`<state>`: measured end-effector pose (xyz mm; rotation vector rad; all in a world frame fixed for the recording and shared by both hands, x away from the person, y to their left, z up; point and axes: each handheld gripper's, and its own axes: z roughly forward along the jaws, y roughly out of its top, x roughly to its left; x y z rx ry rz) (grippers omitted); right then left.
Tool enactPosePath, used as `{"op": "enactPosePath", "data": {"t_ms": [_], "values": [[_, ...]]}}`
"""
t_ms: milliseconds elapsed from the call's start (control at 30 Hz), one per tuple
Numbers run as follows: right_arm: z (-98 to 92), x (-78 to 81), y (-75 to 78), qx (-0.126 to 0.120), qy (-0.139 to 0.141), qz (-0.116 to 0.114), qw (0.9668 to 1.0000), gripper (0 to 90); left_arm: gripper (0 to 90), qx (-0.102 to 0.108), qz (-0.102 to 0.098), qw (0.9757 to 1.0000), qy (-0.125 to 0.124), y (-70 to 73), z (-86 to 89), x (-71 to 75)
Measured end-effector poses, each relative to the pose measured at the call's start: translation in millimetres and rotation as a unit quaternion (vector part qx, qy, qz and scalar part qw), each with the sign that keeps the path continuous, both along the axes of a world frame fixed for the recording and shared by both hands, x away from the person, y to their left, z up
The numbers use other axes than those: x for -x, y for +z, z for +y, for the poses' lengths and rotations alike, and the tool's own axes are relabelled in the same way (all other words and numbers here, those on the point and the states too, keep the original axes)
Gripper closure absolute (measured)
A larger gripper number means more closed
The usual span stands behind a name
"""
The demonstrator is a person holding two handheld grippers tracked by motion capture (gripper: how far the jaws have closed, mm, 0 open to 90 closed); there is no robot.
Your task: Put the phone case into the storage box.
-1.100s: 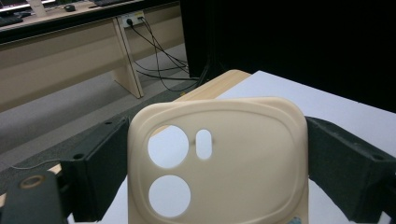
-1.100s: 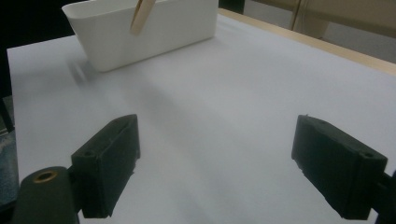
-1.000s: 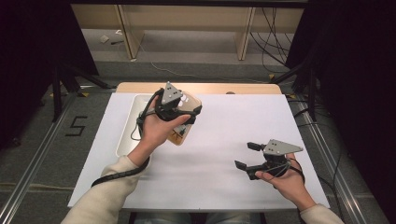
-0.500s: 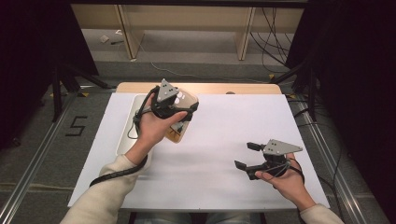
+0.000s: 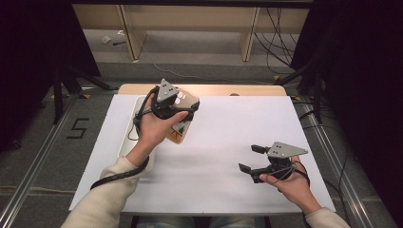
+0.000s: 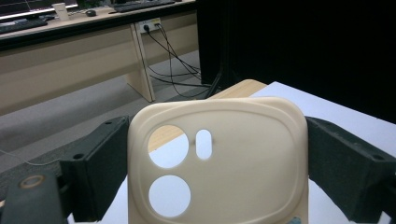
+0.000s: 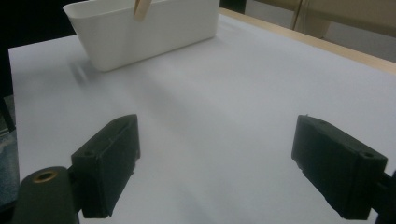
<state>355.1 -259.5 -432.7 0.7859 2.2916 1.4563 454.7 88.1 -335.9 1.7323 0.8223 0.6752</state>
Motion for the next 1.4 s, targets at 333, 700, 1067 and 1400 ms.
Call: {"op": "enactPosePath", "data": {"t_ms": [333,700,1067,1400], "values": [[-0.1,0.2,0.1,0.001,0.0,0.0,1.0,16.3,11.0,0.005,-0.002,0.9999,0.011,1.9,4.6,-1.7],[0.0,0.2,0.2,0.001,0.0,-0.001,1.0,16.3,11.0,0.008,-0.001,0.9997,0.023,3.4,10.3,-3.6],[-0.1,0.1,0.3,0.001,-0.001,-0.001,1.0,16.3,11.0,0.01,-0.005,0.9993,0.036,5.5,15.9,-5.3],[0.0,0.3,0.4,0.002,0.0,-0.001,1.0,16.3,11.0,0.014,-0.007,0.9988,0.046,8.8,22.5,-6.7]]}}
